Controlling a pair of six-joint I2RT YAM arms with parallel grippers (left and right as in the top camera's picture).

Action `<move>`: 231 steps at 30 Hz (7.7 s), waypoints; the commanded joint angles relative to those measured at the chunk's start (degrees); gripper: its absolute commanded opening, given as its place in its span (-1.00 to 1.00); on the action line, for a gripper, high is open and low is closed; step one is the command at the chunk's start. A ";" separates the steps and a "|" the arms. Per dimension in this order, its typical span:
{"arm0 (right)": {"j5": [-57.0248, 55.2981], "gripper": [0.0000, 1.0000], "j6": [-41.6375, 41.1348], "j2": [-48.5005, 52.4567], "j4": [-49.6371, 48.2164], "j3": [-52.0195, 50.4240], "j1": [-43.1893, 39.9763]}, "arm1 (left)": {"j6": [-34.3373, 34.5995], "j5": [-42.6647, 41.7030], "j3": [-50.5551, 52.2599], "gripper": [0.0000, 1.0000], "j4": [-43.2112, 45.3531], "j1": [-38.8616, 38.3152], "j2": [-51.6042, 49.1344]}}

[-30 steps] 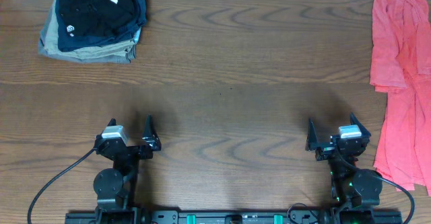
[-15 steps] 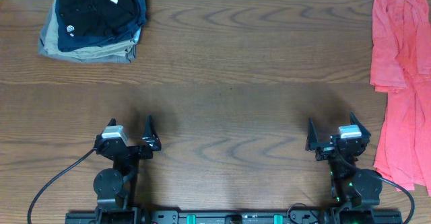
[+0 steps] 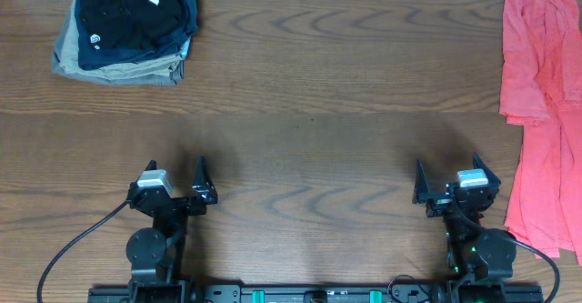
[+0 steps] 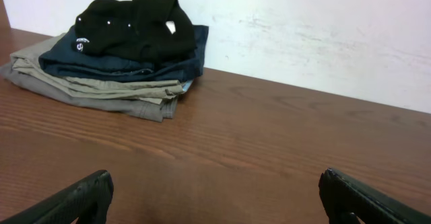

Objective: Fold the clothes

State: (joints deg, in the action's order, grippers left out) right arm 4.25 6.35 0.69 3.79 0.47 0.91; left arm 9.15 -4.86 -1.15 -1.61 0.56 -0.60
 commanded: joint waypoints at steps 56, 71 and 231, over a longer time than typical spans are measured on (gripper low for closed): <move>45.18 0.98 -41.00 4.57 -26.58 9.97 -0.52 | -0.33 -0.44 0.92 0.96 -2.03 -0.26 0.33; 33.79 0.99 -19.71 32.83 -13.38 35.54 -0.52 | -0.33 -0.44 0.92 0.96 -2.01 -0.26 0.33; -19.23 0.99 -46.97 79.43 85.48 83.67 -3.15 | -0.33 -0.44 0.92 0.96 -2.01 -0.26 0.33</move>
State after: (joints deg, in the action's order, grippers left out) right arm -13.13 -39.11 80.66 90.78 87.64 0.82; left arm 9.15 -4.69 -1.15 -1.67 0.58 -0.60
